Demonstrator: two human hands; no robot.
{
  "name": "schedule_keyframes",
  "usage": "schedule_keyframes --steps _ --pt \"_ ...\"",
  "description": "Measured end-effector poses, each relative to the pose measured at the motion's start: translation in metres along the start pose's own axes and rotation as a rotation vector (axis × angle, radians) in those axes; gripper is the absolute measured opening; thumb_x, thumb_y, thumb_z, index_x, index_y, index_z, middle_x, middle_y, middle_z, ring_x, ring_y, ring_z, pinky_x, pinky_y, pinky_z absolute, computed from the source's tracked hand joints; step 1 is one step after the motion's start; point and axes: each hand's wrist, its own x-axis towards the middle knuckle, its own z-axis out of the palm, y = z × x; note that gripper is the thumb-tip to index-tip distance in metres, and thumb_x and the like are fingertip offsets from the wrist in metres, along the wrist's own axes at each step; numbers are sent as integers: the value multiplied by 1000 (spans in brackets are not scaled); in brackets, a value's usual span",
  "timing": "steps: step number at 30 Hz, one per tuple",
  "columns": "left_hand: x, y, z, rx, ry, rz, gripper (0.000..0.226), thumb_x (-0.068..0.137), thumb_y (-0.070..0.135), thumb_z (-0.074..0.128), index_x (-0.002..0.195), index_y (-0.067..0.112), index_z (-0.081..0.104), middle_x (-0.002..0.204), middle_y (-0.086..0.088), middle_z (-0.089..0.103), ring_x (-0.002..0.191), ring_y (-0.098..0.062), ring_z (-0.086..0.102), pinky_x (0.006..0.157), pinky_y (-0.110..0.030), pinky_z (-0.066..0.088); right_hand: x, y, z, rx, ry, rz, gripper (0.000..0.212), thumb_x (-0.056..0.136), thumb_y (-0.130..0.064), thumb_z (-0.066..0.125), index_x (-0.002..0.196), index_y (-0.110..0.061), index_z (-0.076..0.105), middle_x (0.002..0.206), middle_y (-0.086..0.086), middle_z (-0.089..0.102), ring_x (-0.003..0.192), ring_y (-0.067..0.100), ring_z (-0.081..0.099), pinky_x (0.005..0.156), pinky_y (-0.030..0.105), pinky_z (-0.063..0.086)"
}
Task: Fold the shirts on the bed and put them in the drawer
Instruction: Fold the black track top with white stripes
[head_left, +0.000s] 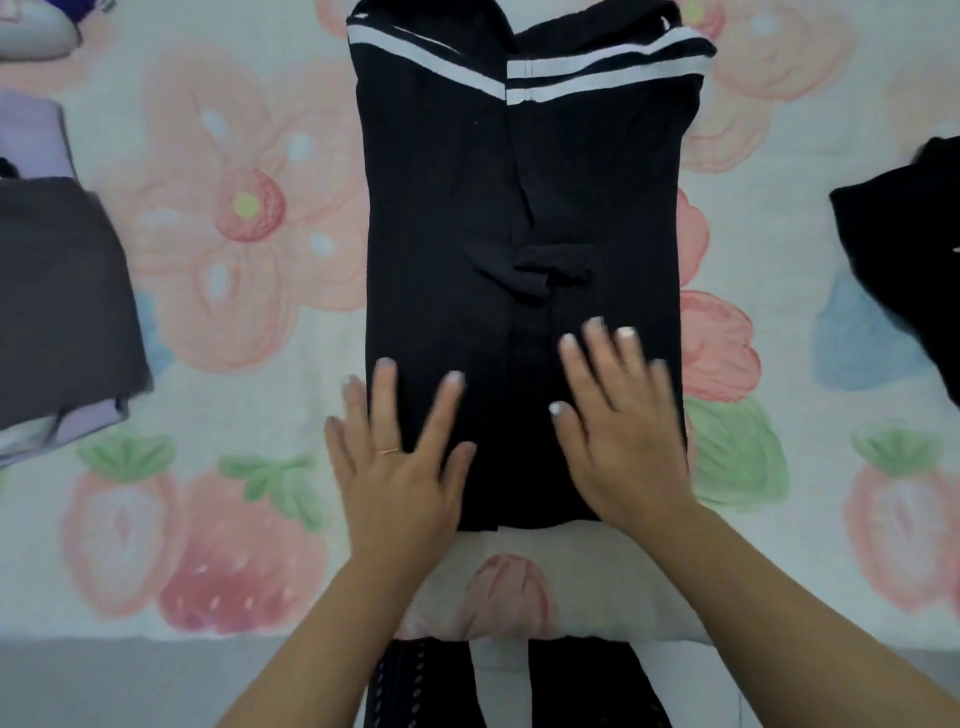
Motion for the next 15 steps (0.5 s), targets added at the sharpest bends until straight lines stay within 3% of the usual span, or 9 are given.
schedule_keyframes --steps 2,3,6,8,10,12,14,15 --pt "-5 15 7 89 -95 118 45 87 44 40 132 39 44 146 -16 35 136 -42 25 103 -61 24 -2 -8 10 -40 -146 -64 55 95 -36 30 145 -17 21 154 2 13 143 30 15 114 48 11" --pt "-10 19 10 117 -139 174 44 87 45 38 130 41 44 145 -13 36 134 -42 28 102 -62 26 -11 -7 12 -66 -172 -87 53 95 -34 30 144 -15 23 153 2 15 142 30 18 113 48 12" --pt "-21 16 6 -1 -185 220 44 87 46 37 130 40 45 143 -12 41 131 -43 33 101 -61 26 -46 -1 3 -18 -214 -190 52 90 -32 33 135 -10 45 145 6 40 133 30 38 108 46 28" --pt "-23 8 -4 -179 -91 142 45 87 39 43 131 28 48 133 -18 51 124 -44 44 98 -58 36 -57 8 -7 130 -167 -185 47 88 -30 40 125 -7 58 134 10 54 124 30 49 103 39 37" --pt "-17 -2 -14 -313 35 -97 48 87 29 52 132 14 49 112 -26 57 102 -42 54 85 -47 44 -50 18 -19 277 14 79 36 85 -25 53 111 -2 64 111 15 65 106 33 60 93 30 40" --pt "-9 -8 -23 -454 52 -362 61 88 25 57 142 17 31 105 -24 54 92 -30 48 80 -36 38 -35 26 -32 379 112 444 36 82 -22 65 112 -2 59 99 12 61 98 33 57 84 28 35" --pt "-5 -8 -24 -560 -57 -441 81 87 22 62 147 24 9 123 -14 53 100 -24 50 83 -30 38 -23 30 -35 530 -28 715 47 79 -29 70 116 -7 52 95 3 57 94 26 57 79 29 40" --pt "-4 -6 -24 -579 -98 -425 87 85 19 65 147 22 4 133 -2 45 105 -18 49 85 -25 38 -20 29 -33 613 -127 763 47 78 -31 71 115 -9 51 94 0 59 90 22 59 77 30 43"
